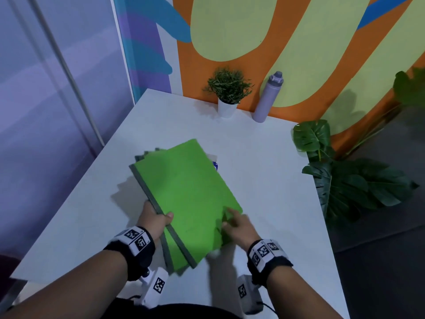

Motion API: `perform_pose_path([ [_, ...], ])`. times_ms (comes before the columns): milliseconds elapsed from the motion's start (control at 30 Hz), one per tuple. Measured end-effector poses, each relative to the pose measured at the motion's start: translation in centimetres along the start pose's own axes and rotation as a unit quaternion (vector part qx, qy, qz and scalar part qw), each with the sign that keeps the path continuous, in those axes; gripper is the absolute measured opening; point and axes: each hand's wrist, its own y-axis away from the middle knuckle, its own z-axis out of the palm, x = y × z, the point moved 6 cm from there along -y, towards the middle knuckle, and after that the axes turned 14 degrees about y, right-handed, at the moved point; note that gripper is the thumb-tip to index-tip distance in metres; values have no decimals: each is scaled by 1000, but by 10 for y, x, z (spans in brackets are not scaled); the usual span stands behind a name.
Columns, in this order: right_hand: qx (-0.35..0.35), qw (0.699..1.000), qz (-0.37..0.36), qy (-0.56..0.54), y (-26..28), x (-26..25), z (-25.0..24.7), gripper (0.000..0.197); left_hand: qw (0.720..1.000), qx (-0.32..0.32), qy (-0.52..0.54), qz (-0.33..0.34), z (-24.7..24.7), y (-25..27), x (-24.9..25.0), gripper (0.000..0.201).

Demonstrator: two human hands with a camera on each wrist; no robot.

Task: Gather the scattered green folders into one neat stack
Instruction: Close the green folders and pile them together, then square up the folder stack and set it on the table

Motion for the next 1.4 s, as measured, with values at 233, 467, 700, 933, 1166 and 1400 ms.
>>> perform_pose_path([
  [233,107,938,-63,-324,-1,-12,-84,60,974,-127,-50,181,4,24,60,48],
  [467,157,913,-133,-353,12,-32,-78,54,974,-93,-39,201,-3,-1,70,41],
  [700,125,911,-144,-365,18,-45,-75,73,962,-101,83,239,0,13,90,61],
  [933,190,864,-205,-420,30,-69,-104,63,905,-131,170,366,4,44,134,84],
  [1166,215,868,-191,-404,27,-72,-102,47,906,-45,165,387,1,48,144,51],
  [1400,252,847,-179,-432,24,-80,-106,32,914,6,177,364,5,37,146,24],
])
